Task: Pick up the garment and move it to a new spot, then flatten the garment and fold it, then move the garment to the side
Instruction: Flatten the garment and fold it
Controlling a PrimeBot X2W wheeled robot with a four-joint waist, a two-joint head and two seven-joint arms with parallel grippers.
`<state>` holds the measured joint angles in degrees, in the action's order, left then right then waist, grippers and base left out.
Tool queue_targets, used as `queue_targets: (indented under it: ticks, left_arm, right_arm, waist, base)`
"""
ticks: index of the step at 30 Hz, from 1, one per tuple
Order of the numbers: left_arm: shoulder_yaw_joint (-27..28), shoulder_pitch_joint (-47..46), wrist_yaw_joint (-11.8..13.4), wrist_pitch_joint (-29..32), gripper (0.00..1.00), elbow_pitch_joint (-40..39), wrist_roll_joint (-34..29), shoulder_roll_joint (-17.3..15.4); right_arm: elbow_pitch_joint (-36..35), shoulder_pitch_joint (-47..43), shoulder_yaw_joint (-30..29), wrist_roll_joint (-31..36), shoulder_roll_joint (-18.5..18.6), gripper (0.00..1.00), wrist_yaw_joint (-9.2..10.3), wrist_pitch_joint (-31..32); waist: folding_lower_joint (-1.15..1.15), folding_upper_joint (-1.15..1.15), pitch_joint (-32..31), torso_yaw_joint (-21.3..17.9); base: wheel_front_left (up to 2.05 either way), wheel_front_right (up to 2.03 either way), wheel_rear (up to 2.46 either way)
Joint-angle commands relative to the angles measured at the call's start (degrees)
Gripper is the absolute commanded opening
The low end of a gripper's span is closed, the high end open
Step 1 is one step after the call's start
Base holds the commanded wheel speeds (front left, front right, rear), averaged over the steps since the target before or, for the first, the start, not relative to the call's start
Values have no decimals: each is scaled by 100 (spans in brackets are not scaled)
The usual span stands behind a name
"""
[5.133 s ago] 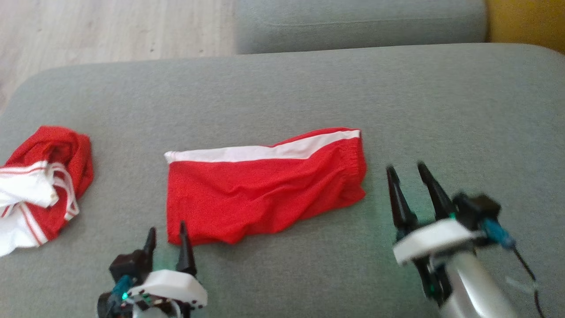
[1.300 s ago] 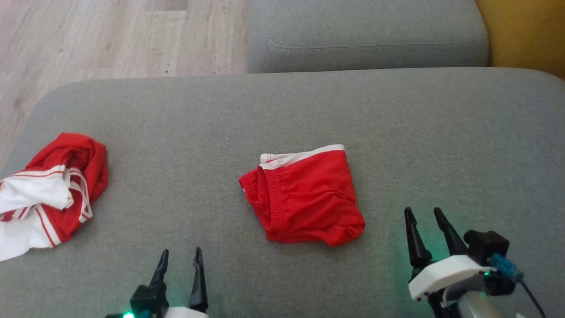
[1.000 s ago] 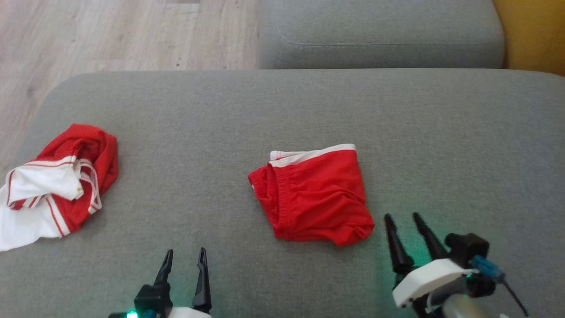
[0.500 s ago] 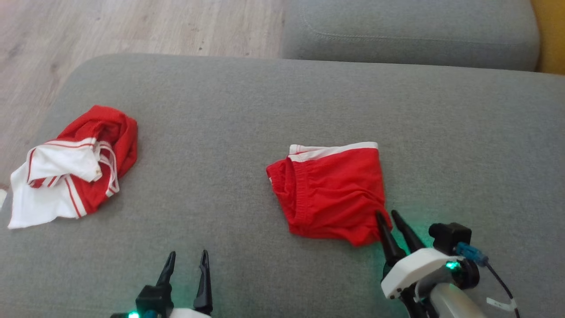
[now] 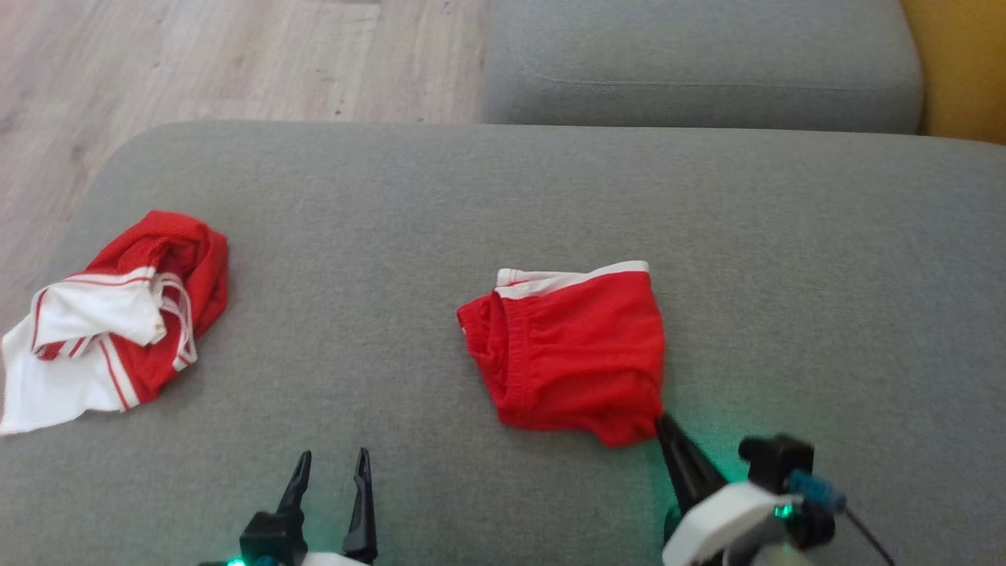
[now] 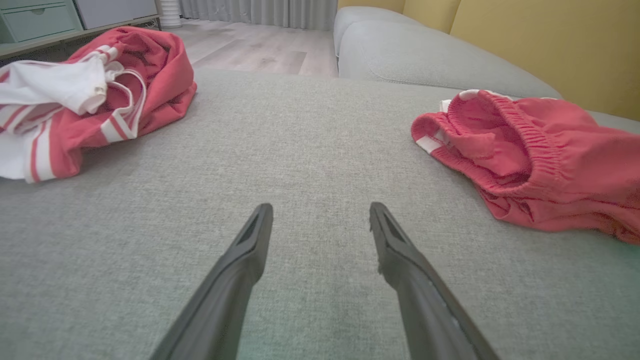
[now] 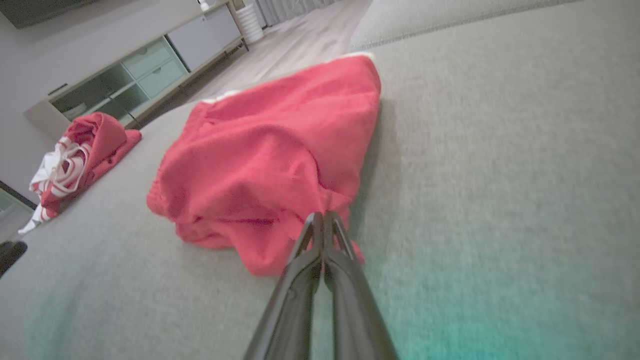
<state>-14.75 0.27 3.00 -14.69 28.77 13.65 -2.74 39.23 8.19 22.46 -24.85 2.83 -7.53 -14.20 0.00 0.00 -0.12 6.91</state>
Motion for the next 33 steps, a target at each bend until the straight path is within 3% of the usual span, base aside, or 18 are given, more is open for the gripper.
queue_targets:
  ticks: [1, 4, 5, 6, 7, 8, 14, 22, 33]
  left_arm:
    - [166, -136, 19, -30, 100, -177, 55, -14]
    - [159, -144, 26, -30, 100, -169, 71, -14]
    - [159, -149, 29, -30, 100, -164, 78, -14]
    - [161, -154, 33, -30, 100, -159, 81, -14]
    - [164, -159, 35, -30, 100, -154, 82, -14]
    - [168, -162, 36, -30, 100, -152, 79, -14]
    - [287, -206, 100, -30, 100, -267, 31, -14]
    - [613, -312, 176, -30, 100, -516, -202, -14]
    - [726, -168, 258, -30, 100, -586, -523, -14]
  right_arm:
    - [-103, -20, 157, 126, 5, 0, 4, -80]
    - [27, -70, 160, 307, 5, 0, 4, -80]
    - [90, -76, 152, 383, 5, 8, 4, -80]
    - [144, -81, 122, 425, 5, 44, 4, -80]
    - [189, -81, 100, 453, 5, 96, 4, -80]
    - [194, -73, 85, 463, 5, 100, 4, -80]
    - [-525, -68, -297, 558, 5, 100, 4, -80]
    - [-1744, -104, -1265, 934, 5, 100, 4, -80]
    - [-1638, -309, -1751, 1285, 5, 100, 4, -80]
  waist:
    - [0, 0, -18, -83]
    - [0, 0, -19, -126]
    - [0, 0, -19, -145]
    - [0, 0, -20, -160]
    - [0, 0, -22, -172]
    - [0, 0, -24, -184]
    - [0, 0, -39, -261]
    - [0, 0, -96, -420]
    - [0, 0, -119, -518]
  base:
    - [0, 0, 0]
    - [0, 0, 0]
    - [0, 0, 0]
    - [0, 0, 0]
    - [0, 0, 0]
    - [0, 0, 0]
    - [0, 0, 0]
    - [0, 0, 0]
    - [0, 0, 0]
